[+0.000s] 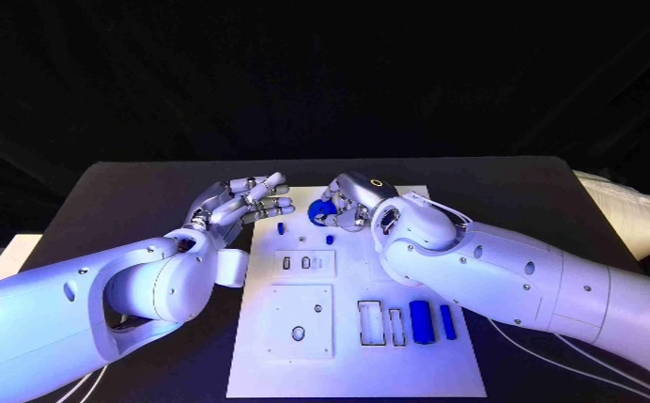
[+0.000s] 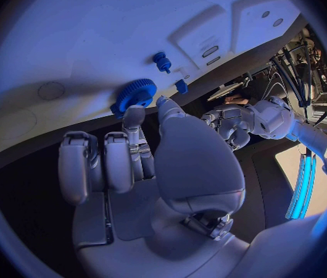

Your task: Assemble the parts on the task board

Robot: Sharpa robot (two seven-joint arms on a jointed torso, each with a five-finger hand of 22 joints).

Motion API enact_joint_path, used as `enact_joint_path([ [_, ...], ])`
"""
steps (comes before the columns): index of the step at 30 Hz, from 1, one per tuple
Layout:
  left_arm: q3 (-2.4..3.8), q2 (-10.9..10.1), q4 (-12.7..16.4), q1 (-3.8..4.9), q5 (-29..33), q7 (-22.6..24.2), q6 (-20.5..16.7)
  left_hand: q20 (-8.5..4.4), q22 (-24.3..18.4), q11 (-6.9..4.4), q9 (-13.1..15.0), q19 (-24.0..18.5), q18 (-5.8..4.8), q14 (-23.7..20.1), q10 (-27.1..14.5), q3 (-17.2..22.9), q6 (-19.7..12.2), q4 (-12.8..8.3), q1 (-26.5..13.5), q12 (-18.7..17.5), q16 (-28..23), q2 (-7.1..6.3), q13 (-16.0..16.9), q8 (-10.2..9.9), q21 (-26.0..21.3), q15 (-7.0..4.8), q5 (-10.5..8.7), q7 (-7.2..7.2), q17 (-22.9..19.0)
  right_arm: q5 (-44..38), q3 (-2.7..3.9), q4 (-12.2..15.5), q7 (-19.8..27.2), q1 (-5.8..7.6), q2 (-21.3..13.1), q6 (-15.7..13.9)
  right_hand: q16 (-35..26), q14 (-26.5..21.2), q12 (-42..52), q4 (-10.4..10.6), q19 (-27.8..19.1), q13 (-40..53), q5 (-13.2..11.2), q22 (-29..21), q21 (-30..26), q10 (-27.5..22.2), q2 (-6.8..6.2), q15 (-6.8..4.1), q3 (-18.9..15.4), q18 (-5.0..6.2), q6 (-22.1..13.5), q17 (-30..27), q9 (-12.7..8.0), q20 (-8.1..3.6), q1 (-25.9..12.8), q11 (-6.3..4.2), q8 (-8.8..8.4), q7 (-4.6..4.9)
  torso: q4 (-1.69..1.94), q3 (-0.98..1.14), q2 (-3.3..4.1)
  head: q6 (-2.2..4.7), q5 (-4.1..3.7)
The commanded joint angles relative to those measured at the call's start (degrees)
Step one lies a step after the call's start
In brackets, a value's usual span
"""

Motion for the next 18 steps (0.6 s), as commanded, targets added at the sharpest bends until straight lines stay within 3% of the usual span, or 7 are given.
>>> enact_joint_path([
  [1,0.05,0.06,0.13,0.06,0.04,0.33,0.57,0.02,-0.09,-0.04,-0.10,-0.23,1.07,-0.55,-0.25,0.13,-0.13,-0.33,0.55,-0.21,-0.33,0.29,-0.10,-0.34,-0.04,-0.05,-0.15,0.22,-0.01,1.76,-0.07,-0.14,0.48,-0.09,0.07,2.61,0.43,3.31,0.14,0.03,0.53,-0.02,0.40,2.83,0.25,0.32,-0.15,0.04,-0.49,-1.14,0.22,0.26,-0.09,0.04,-0.77,0.11,-0.20,0.02,0.07,-0.08,0.00,-0.03,-0.07],
  [8,0.05,0.13,0.02,0.06,0.04,0.22,0.39,0.02,-0.09,0.00,-0.10,-0.24,1.07,-0.55,-0.30,0.29,-0.17,-0.49,0.71,-0.22,-0.33,0.40,-0.11,-0.36,-0.02,-0.04,-0.13,0.28,0.00,2.01,-0.07,-0.97,-0.09,-0.06,0.08,3.11,0.64,3.37,-0.10,-0.06,0.59,-0.12,0.22,2.93,0.29,0.10,-0.40,0.11,-0.71,-1.17,-0.26,0.58,-0.21,0.06,-0.77,0.22,-0.50,0.16,0.02,-0.06,-0.01,-0.12,0.05],
  [18,0.05,0.19,-0.03,0.06,0.04,0.22,0.43,0.02,-0.09,0.00,-0.11,-0.24,1.07,-0.55,-0.31,0.33,-0.18,-0.55,0.75,-0.22,-0.33,0.42,-0.11,-0.36,-0.01,-0.04,-0.13,0.30,0.00,1.54,-0.08,-1.22,1.12,-0.09,-0.05,0.60,0.53,3.32,-0.02,-0.19,0.57,0.14,1.13,2.94,0.30,-0.06,-0.66,0.24,-0.77,-1.17,-0.99,0.45,-0.31,0.16,-0.16,0.36,-0.63,0.35,0.12,-0.08,-0.05,0.01,-0.05],
])
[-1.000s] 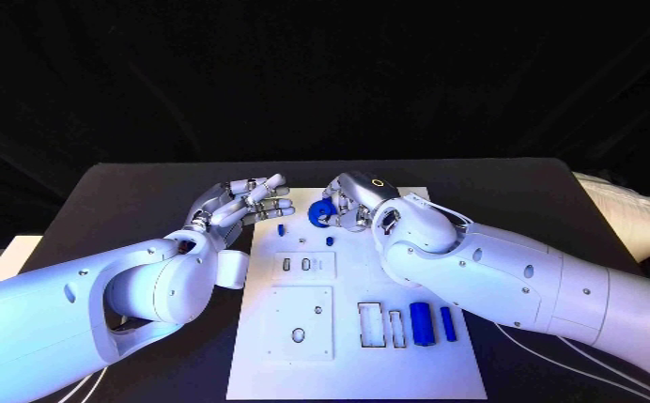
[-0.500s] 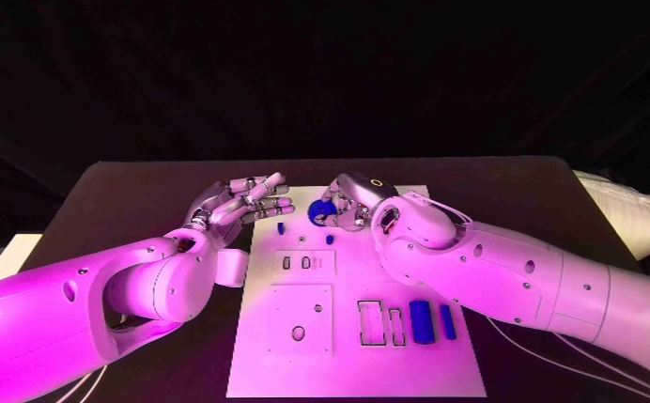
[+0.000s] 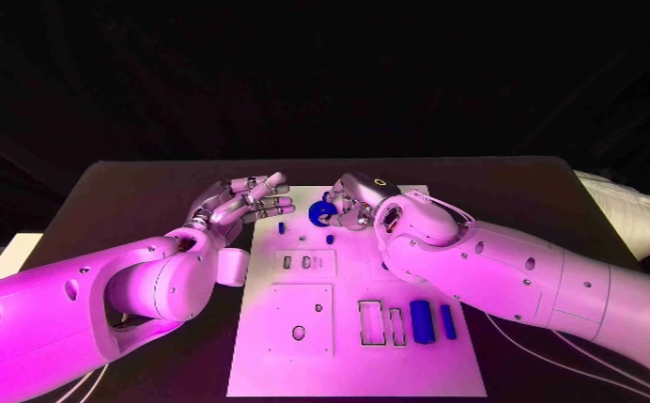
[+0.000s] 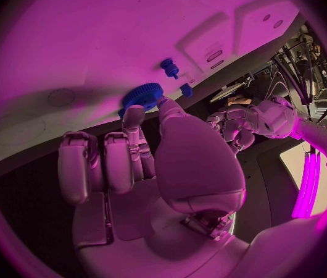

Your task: Assemble the parts on the task board

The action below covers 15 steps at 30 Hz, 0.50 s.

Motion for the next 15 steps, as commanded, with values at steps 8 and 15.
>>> enact_joint_path([
  [8,0.04,0.02,0.11,0.05,0.04,0.28,0.61,0.02,-0.09,0.00,-0.06,-0.24,1.06,-0.54,-0.31,0.11,-0.18,-0.33,0.38,-0.22,-0.33,0.04,-0.06,-0.36,-0.01,-0.04,-0.14,0.30,0.00,4.49,0.28,3.05,8.93,-1.14,-3.71,-9.36,0.07,3.27,1.36,-0.40,0.43,1.50,0.85,3.03,0.36,0.58,0.05,0.17,0.39,-1.18,-0.19,-0.04,0.05,-0.03,1.89,0.22,-0.05,-0.16,-0.06,0.00,-0.01,0.48,-0.17],
  [15,0.04,-0.28,0.14,0.04,0.00,0.46,1.15,0.03,-0.10,0.04,-0.07,-0.26,1.06,-0.55,-0.38,0.12,-0.27,-0.56,0.47,-0.24,-0.33,-0.15,-0.07,-0.40,0.00,-0.03,-0.17,0.32,0.00,16.74,2.06,7.59,19.78,-1.67,-12.06,-6.20,-0.25,3.14,1.94,-1.68,0.12,2.27,-0.40,2.65,0.16,0.57,0.15,0.10,1.10,-1.09,-0.05,-0.40,0.06,-0.10,4.40,0.16,-0.07,-0.18,-0.39,0.09,-0.16,0.55,0.08],
])
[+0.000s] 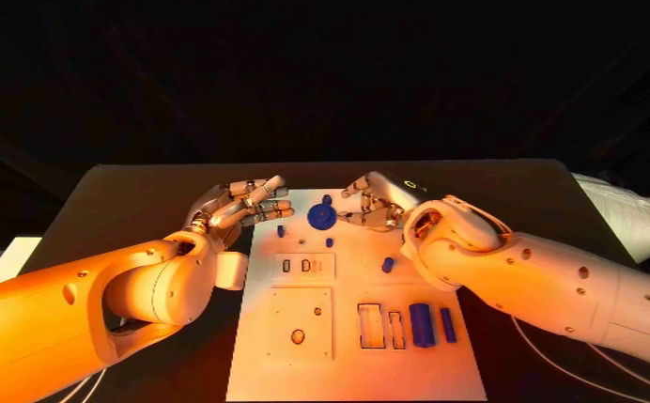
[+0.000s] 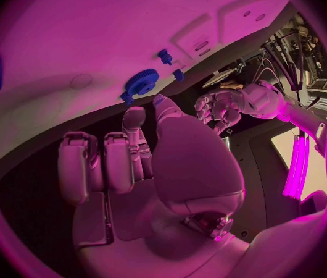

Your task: Assemble the parts on the task board

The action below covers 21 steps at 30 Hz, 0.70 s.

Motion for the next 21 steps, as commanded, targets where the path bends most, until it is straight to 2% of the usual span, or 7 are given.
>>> enact_joint_path([
  [1,0.05,-0.16,0.05,0.06,-0.16,0.58,1.29,0.04,-0.10,0.06,-0.08,-0.29,1.05,-0.56,-0.44,-0.19,-0.33,-0.45,0.29,-0.25,-0.33,-0.45,-0.08,-0.41,0.01,-0.01,-0.20,0.32,0.00,11.88,0.52,1.37,11.66,-0.06,-3.39,1.61,-0.32,3.11,1.12,-1.24,-0.06,0.87,-1.43,2.44,0.04,0.56,-0.20,0.07,0.25,-1.04,0.38,-0.24,0.07,-0.12,1.85,-0.07,-0.04,-0.16,-0.40,0.07,-0.10,0.01,0.00],
  [5,0.05,-0.46,-0.16,0.06,-1.06,0.85,1.93,0.07,-0.12,0.08,-0.08,-0.34,1.04,-0.57,-0.54,-0.60,-0.43,-0.45,-0.30,-0.24,-0.33,-1.15,-0.08,-0.41,0.02,0.02,-0.25,0.31,0.01,19.22,1.38,2.00,17.12,0.03,-9.12,5.56,-0.37,3.07,1.45,-4.36,-0.18,1.37,-4.43,2.37,-0.03,0.30,-0.58,0.04,1.37,-1.03,0.33,-0.17,0.03,-0.19,6.22,-0.10,-0.13,-0.08,-1.06,0.20,-0.28,0.39,0.24],
  [11,0.05,-0.65,-0.60,0.06,-1.41,0.97,2.20,0.07,-0.12,0.07,-0.07,-0.35,1.05,-0.57,-0.52,-0.63,-0.43,-0.45,-0.38,-0.23,-0.33,-1.23,-0.07,-0.39,0.03,0.02,-0.24,0.29,0.02,22.04,1.84,0.40,18.35,0.06,-14.52,7.89,-0.75,2.94,0.59,-5.17,-0.47,0.71,-5.42,1.99,-0.21,-0.17,-0.93,0.11,1.35,-0.94,0.28,-0.66,0.01,-0.15,6.93,-0.02,-0.18,0.00,-1.54,0.58,-0.38,0.57,0.07],
  [14,0.05,-0.71,-0.79,0.06,-1.17,0.95,2.23,0.07,-0.12,0.03,-0.05,-0.34,1.06,-0.56,-0.45,-0.55,-0.35,-0.49,-0.36,-0.18,-0.32,-1.13,-0.06,-0.34,0.05,0.01,-0.21,0.24,0.02,21.85,1.90,-0.72,18.51,-0.03,-15.76,7.93,-0.72,2.95,0.73,-5.27,-0.45,0.83,-5.42,2.03,-0.20,-0.10,-1.05,0.12,1.28,-0.95,0.23,-0.59,0.00,-0.14,6.97,-0.01,-0.20,0.00,-1.51,0.61,-0.40,0.48,-0.29],
  [16,0.05,-0.70,-0.91,0.06,-1.06,0.95,2.24,0.06,-0.12,0.00,-0.04,-0.34,1.06,-0.55,-0.40,-0.48,-0.30,-0.53,-0.33,-0.15,-0.32,-1.04,-0.05,-0.32,0.06,-0.01,-0.19,0.20,0.03,21.78,1.92,-1.58,18.60,-0.09,-16.26,7.89,-0.62,2.99,0.92,-5.43,-0.39,1.00,-5.30,2.12,-0.16,0.02,-1.15,0.12,1.25,-0.97,0.16,-0.42,-0.01,-0.13,7.11,-0.01,-0.23,0.01,-1.37,0.47,-0.33,0.58,-0.66],
  [19,0.05,-0.65,-1.06,0.06,-0.98,0.96,2.29,0.06,-0.12,0.00,-0.04,-0.34,1.06,-0.55,-0.40,-0.48,-0.30,-0.53,-0.33,-0.15,-0.32,-1.04,-0.05,-0.32,0.06,-0.01,-0.19,0.20,0.03,21.73,1.94,-2.77,18.66,-0.18,-16.36,7.70,-0.53,3.02,1.01,-5.56,-0.33,1.08,-5.23,2.21,-0.12,0.08,-1.19,0.12,1.24,-0.99,0.12,-0.28,-0.02,-0.13,7.22,-0.01,-0.24,0.01,-1.36,0.45,-0.32,0.53,-0.60],
  [21,0.05,-0.61,-1.17,0.06,-0.96,0.94,2.34,0.06,-0.12,-0.02,-0.03,-0.34,1.07,-0.54,-0.36,-0.43,-0.26,-0.55,-0.30,-0.13,-0.32,-0.98,-0.04,-0.30,0.06,-0.01,-0.18,0.18,0.03,21.65,1.94,-3.41,18.63,-0.29,-16.19,7.54,-0.40,3.07,1.17,-5.60,-0.27,1.21,-5.19,2.29,-0.08,0.16,-1.21,0.12,1.24,-1.01,0.09,-0.09,-0.02,-0.13,7.26,-0.01,-0.24,0.01,-1.37,0.54,-0.28,0.44,-0.58],
])
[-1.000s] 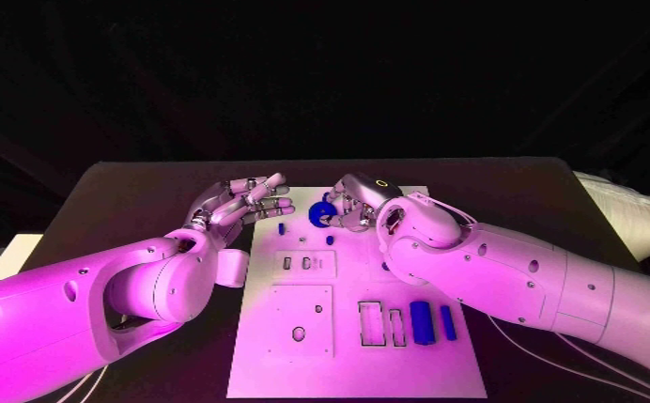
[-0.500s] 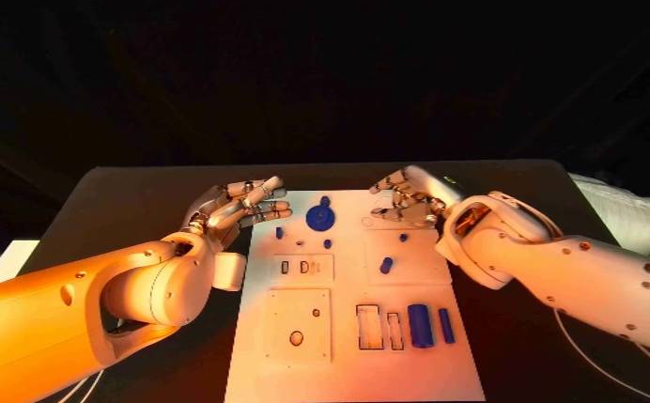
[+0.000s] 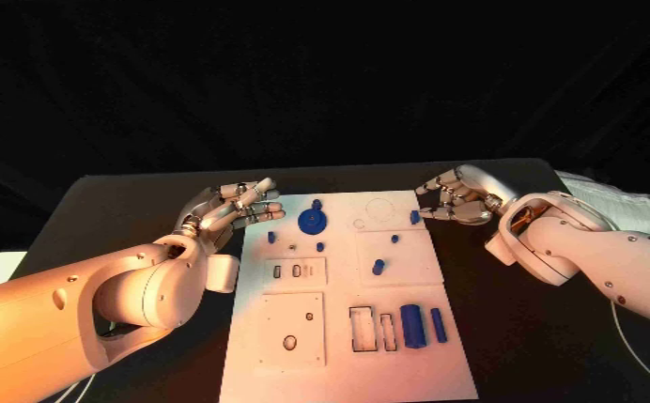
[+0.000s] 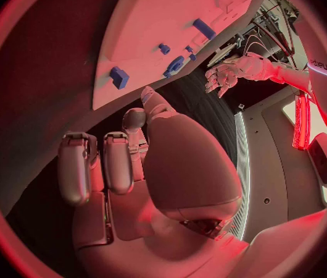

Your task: Assemble the parts on the task board

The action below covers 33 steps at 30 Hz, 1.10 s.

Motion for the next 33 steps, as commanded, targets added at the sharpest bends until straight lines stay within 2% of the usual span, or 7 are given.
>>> enact_joint_path([
  [1,0.03,0.13,-0.10,0.05,-0.32,0.75,1.45,0.06,-0.06,-0.23,-0.04,-0.34,1.07,-0.54,-0.15,-0.10,-0.04,-0.23,0.07,-0.13,-0.32,-0.13,-0.04,-0.07,0.06,-0.02,-0.18,-0.04,0.03,1.05,0.02,-0.75,1.82,-0.23,0.34,1.34,0.10,3.06,0.39,-0.32,-0.05,0.06,-0.01,2.31,-0.08,-0.05,-0.13,0.12,-0.09,-1.00,0.08,0.11,-0.03,0.09,0.46,0.19,-0.24,0.02,0.09,-0.04,0.02,-0.21,-0.06],
  [11,0.03,0.17,-0.51,0.04,-0.27,0.66,1.44,0.06,-0.06,-0.23,-0.04,-0.34,1.07,-0.54,-0.15,-0.10,-0.04,-0.23,0.07,-0.13,-0.32,-0.13,-0.04,-0.07,0.06,-0.02,-0.18,-0.04,0.03,-1.00,0.02,-3.24,0.92,-1.05,2.10,1.43,0.76,3.33,3.12,-0.73,0.55,2.35,0.37,3.16,0.33,1.38,0.12,0.12,0.02,-1.19,0.22,1.06,0.01,0.10,0.78,0.19,-0.12,0.03,0.15,-0.10,0.02,-0.78,0.12],
  [16,0.03,0.18,-0.67,0.04,-0.27,0.33,1.36,0.05,-0.06,-0.26,-0.03,-0.34,1.08,-0.54,-0.08,0.00,0.02,-0.28,0.12,-0.09,-0.31,-0.01,-0.03,-0.04,0.08,-0.03,-0.16,-0.07,0.03,-3.36,0.02,-3.26,1.03,-1.47,2.27,1.88,1.65,3.65,7.45,-1.18,1.14,6.04,0.97,4.03,0.76,3.38,0.18,0.10,-0.03,-1.38,0.85,2.34,0.11,0.09,0.81,0.16,0.10,-0.02,0.19,-0.12,0.02,-0.86,0.09],
  [18,0.03,0.20,-0.77,0.04,-0.26,0.23,1.34,0.05,-0.06,-0.26,-0.03,-0.34,1.08,-0.54,-0.08,0.00,0.02,-0.28,0.12,-0.09,-0.31,-0.01,-0.03,-0.04,0.08,-0.03,-0.16,-0.07,0.03,-4.16,0.02,-3.24,0.92,-1.64,2.35,1.98,1.91,3.73,8.43,-1.31,1.24,6.89,1.06,4.20,0.84,3.80,0.22,0.09,-0.04,-1.41,1.11,2.70,0.14,0.08,0.77,0.13,0.17,-0.05,0.15,-0.07,0.09,-0.94,0.08],
  [21,0.02,0.33,-0.93,0.03,-0.26,0.15,1.31,0.05,-0.06,-0.26,-0.03,-0.34,1.08,-0.54,-0.08,0.00,0.02,-0.28,0.12,-0.09,-0.31,-0.01,-0.03,-0.04,0.08,-0.03,-0.16,-0.07,0.03,-4.95,0.02,-3.58,0.72,-1.80,2.71,2.05,2.05,3.78,8.85,-1.37,1.36,7.26,1.06,4.37,0.92,3.97,0.27,0.08,-0.04,-1.45,1.21,2.90,0.14,0.08,0.75,0.13,0.18,-0.06,0.07,-0.13,0.07,-1.14,0.07],
  [25,0.02,0.60,-1.16,0.00,-0.25,0.09,1.24,0.05,-0.06,-0.26,-0.03,-0.34,1.08,-0.54,-0.08,0.00,0.02,-0.28,0.12,-0.09,-0.31,-0.01,-0.03,-0.04,0.08,-0.03,-0.16,-0.07,0.03,-5.67,0.02,-3.89,0.36,-2.05,3.11,2.06,2.12,3.80,9.26,-1.41,1.44,7.62,0.99,4.49,0.98,4.13,0.40,0.08,-0.01,-1.48,1.31,3.00,0.14,0.07,0.71,0.12,0.18,-0.06,0.32,-0.13,-0.01,-1.50,0.15],
  [33,0.02,0.69,-1.27,-0.03,-0.25,0.07,1.13,0.05,-0.06,-0.26,-0.03,-0.34,1.08,-0.54,-0.08,0.00,0.02,-0.28,0.12,-0.09,-0.31,-0.01,-0.03,-0.04,0.08,-0.03,-0.16,-0.07,0.03,-6.48,0.03,-4.72,0.00,-2.36,3.91,1.77,2.32,3.84,9.94,-1.77,1.55,8.33,0.14,4.67,1.10,4.19,1.19,0.04,0.45,-1.51,1.84,3.25,0.14,0.04,0.81,0.07,0.19,-0.10,0.19,-0.13,0.00,-1.39,0.48],
])
